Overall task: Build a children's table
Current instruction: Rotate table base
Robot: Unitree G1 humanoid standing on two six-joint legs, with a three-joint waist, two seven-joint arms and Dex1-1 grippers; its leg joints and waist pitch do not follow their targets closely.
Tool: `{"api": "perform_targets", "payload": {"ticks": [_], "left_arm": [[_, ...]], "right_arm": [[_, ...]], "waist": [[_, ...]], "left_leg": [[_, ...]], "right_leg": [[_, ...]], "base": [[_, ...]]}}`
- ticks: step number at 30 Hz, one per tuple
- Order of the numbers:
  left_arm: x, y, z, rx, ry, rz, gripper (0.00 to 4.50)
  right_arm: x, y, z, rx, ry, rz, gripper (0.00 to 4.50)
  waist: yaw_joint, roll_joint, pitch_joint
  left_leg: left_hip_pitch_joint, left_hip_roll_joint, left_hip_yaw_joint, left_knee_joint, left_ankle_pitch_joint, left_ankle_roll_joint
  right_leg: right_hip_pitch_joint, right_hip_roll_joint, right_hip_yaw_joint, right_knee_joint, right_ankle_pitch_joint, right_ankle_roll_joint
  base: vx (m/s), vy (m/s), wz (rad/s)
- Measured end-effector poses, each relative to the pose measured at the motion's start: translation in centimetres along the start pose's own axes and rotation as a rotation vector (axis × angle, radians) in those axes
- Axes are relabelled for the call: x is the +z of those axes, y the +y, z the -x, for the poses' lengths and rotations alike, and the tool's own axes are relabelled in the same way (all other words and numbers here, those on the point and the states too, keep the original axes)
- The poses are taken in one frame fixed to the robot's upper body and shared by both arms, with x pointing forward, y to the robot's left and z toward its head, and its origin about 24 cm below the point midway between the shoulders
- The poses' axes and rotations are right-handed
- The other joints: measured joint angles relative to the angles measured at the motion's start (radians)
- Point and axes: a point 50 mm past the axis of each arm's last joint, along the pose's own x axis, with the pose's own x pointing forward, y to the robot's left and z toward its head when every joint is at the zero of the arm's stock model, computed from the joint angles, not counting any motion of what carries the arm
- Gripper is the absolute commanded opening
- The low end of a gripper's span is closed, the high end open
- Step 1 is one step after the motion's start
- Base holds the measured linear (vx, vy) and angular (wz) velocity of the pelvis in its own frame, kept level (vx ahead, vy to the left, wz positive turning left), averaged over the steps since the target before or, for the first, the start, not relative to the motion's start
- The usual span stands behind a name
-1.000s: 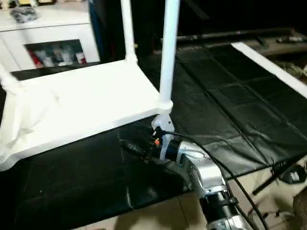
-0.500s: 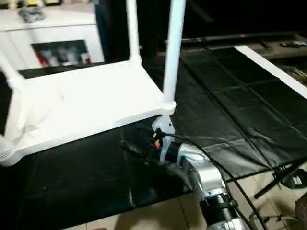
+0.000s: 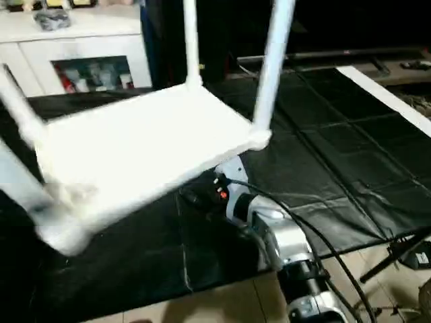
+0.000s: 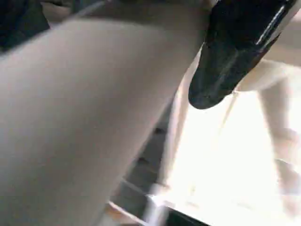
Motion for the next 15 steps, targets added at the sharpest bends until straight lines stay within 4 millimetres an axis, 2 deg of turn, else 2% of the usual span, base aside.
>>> {"api": "perform_targets", "payload": {"ticks": [3, 7, 11, 15], "left_arm": [[0.1, -1.1, -1.4, -0.087, -0.003, 0.005, 4.5], [0.2, -4.0, -4.6, -0.278, -0.03, 0.02, 4.5], [0.9, -5.7, -6.6, -0.391, -0.066, 0.024, 4.5], [2.0, -6.8, -8.8, -0.473, -0.137, 0.022, 4.5]], "right_arm": [[-0.5, -0.9, 0.2, -0.058, 0.048, 0.013, 4.5], [-1.5, -3.0, 0.4, -0.229, 0.171, 0.044, 4.5], [-2.1, -3.2, 0.1, -0.255, 0.197, 0.035, 4.5], [-1.9, -3.2, -0.5, -0.251, 0.182, 0.041, 4.5]], "waist": [[-0.009, -0.001, 0.0], [-0.018, -0.003, -0.001], [-0.029, -0.009, 0.0], [-0.031, -0.012, 0.0]], "left_leg": [[0.001, 0.0, 0.0, 0.0, 0.0, 0.0], [0.0, 0.0, 0.005, 0.0, 0.0, -0.001], [0.0, 0.0, 0.008, 0.0, 0.001, -0.001], [0.0, 0.0, 0.008, 0.0, 0.002, -0.002]], "right_leg": [[0.0, 0.0, 0.0, 0.001, -0.001, 0.0], [-0.001, 0.0, 0.002, 0.001, -0.002, 0.0], [-0.002, 0.0, 0.002, 0.008, -0.007, 0.001], [-0.002, 0.0, 0.002, 0.009, -0.008, 0.003]], "base": [[0.0, 0.0, 0.0], [0.0, 0.0, 0.0], [0.0, 0.0, 0.0], [0.0, 0.0, 0.0]]}}
